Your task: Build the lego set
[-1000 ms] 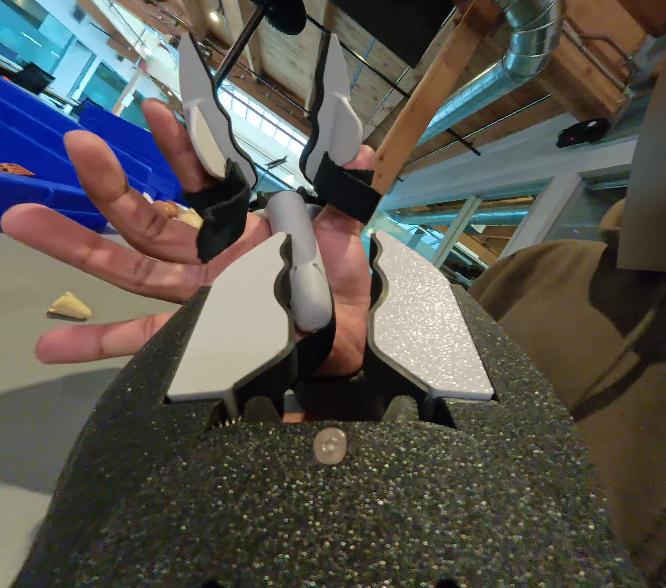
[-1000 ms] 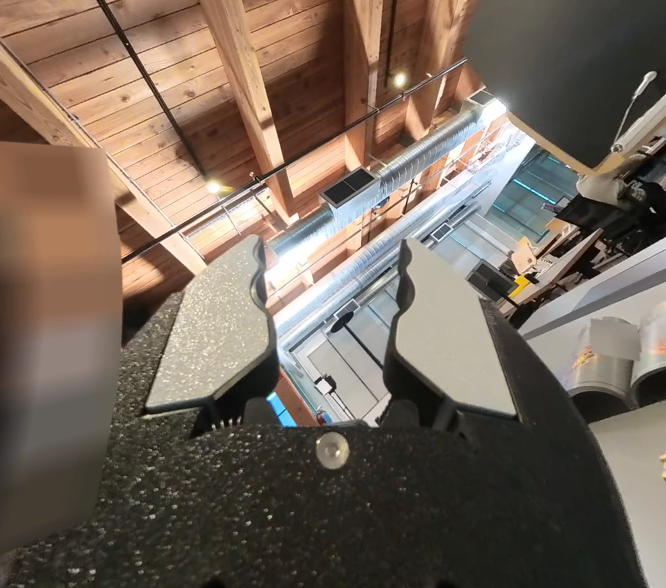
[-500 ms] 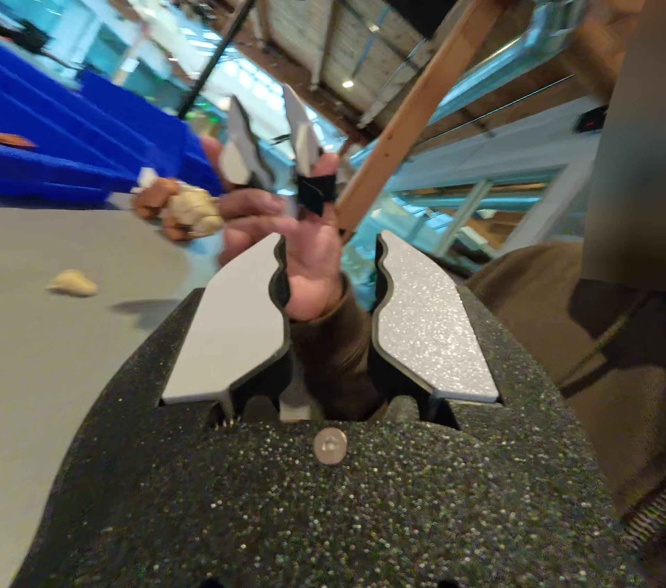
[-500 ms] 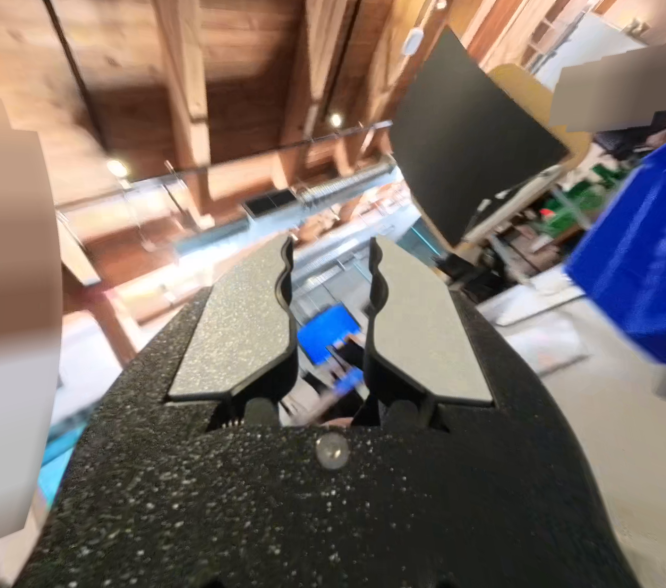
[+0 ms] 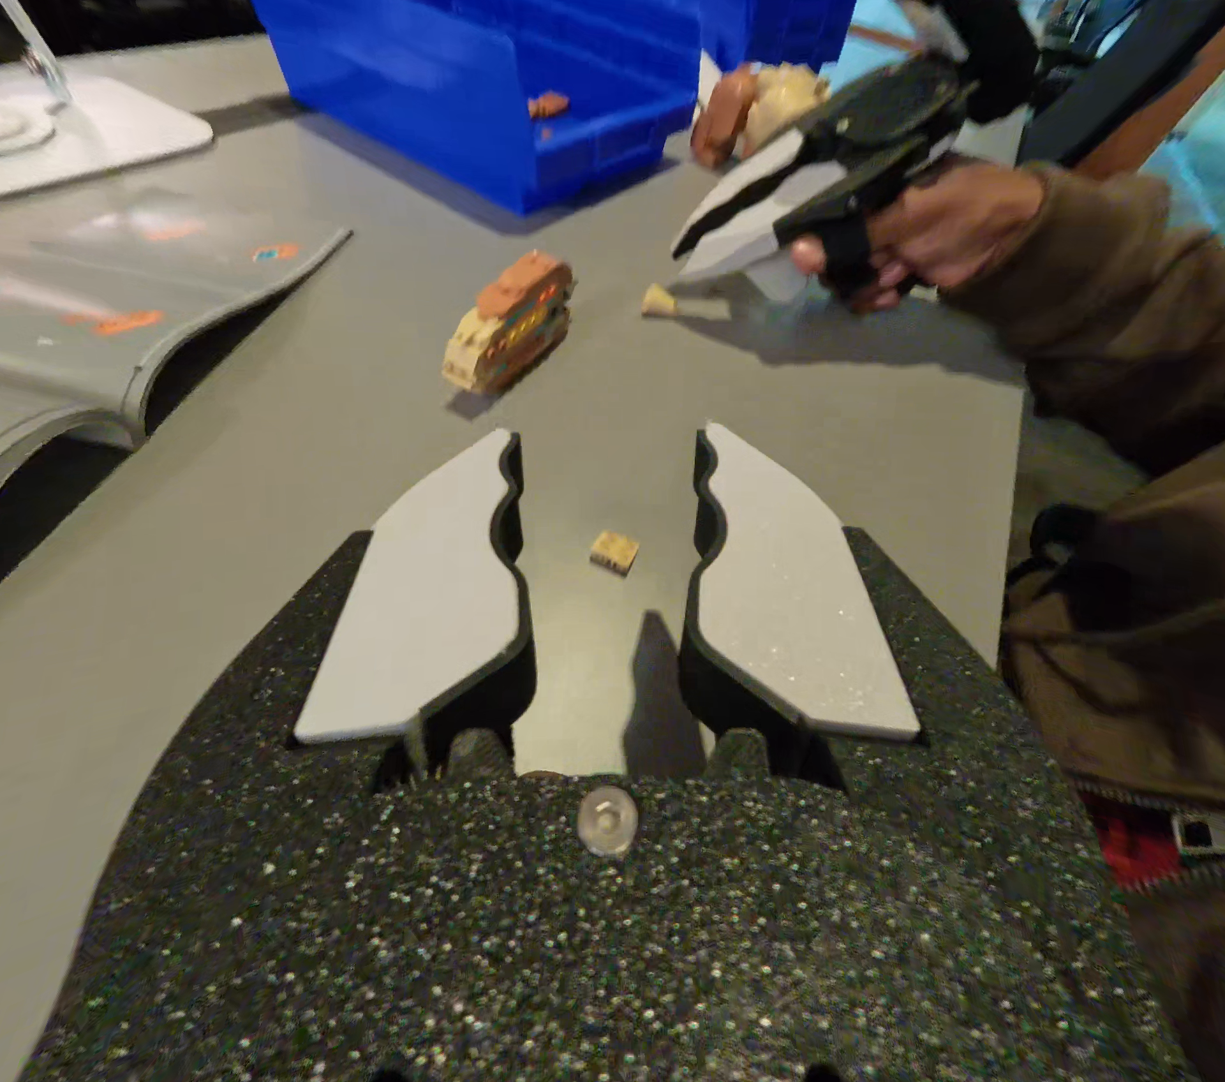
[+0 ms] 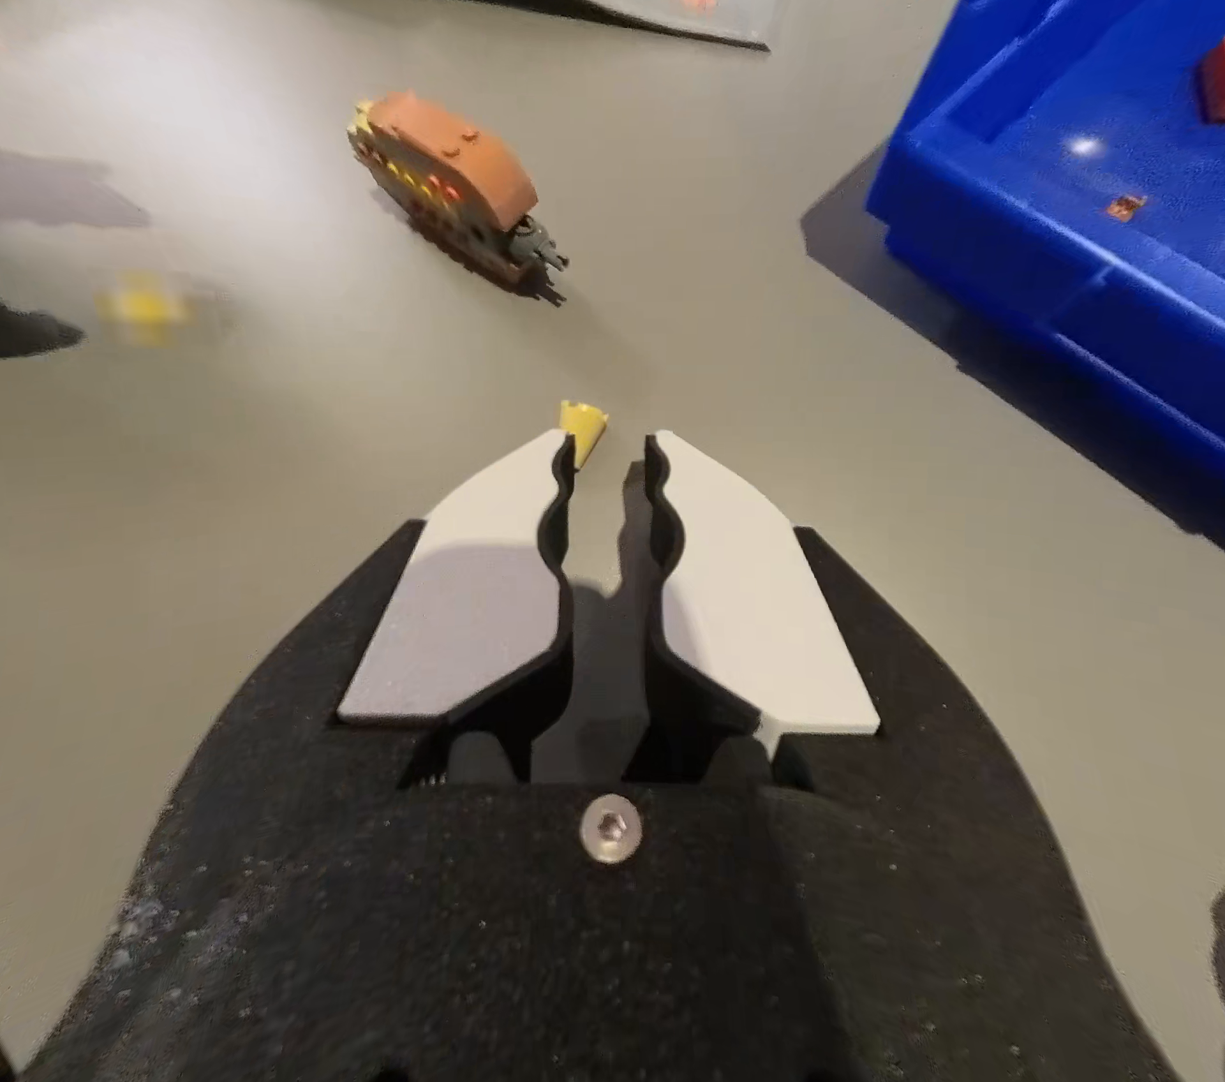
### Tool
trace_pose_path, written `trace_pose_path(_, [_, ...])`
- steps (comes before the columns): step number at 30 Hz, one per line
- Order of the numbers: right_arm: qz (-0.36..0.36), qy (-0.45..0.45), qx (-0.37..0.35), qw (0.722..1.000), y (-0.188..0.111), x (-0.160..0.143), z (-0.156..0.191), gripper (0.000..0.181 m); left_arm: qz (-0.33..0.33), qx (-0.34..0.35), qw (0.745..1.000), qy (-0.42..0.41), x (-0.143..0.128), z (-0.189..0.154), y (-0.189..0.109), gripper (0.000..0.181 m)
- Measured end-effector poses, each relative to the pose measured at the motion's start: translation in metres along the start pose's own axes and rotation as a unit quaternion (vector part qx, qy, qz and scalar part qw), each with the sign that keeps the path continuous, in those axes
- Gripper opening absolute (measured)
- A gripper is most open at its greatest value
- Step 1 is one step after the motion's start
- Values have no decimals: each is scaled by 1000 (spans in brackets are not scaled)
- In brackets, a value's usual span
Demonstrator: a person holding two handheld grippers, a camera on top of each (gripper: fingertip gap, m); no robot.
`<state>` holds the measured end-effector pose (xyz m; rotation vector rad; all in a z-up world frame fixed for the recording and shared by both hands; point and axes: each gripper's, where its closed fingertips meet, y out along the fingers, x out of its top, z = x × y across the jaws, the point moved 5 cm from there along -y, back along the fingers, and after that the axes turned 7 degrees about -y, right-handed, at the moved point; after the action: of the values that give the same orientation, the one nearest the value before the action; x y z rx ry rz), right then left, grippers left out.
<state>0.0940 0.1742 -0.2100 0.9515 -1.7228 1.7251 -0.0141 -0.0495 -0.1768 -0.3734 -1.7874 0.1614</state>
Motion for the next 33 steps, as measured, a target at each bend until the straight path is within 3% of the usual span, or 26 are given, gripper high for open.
trace_pose_path(4, [32, -23, 29, 999, 12, 1, 10, 21, 85, -4, 996, -12, -21, 6, -1, 50])
trace_pose_path(13, [61, -54, 21, 996, 24, 3, 15, 15, 198, -5, 980, 16, -37, 11, 12, 44])
trace_pose_path(19, [57, -77, 32, 995, 30, 8, 21, 14, 214, -19, 976, 23, -39, 12, 18, 42])
trace_pose_path(24, [14, -118, 96, 988, 32, 21, 43, 14, 234, -23, 971, 47, -43, 9, 22, 38])
trace_pose_path(33, [-38, -145, 160, 976, 32, 36, 63, 14, 243, -26, 965, 97, -42, 8, 33, 17])
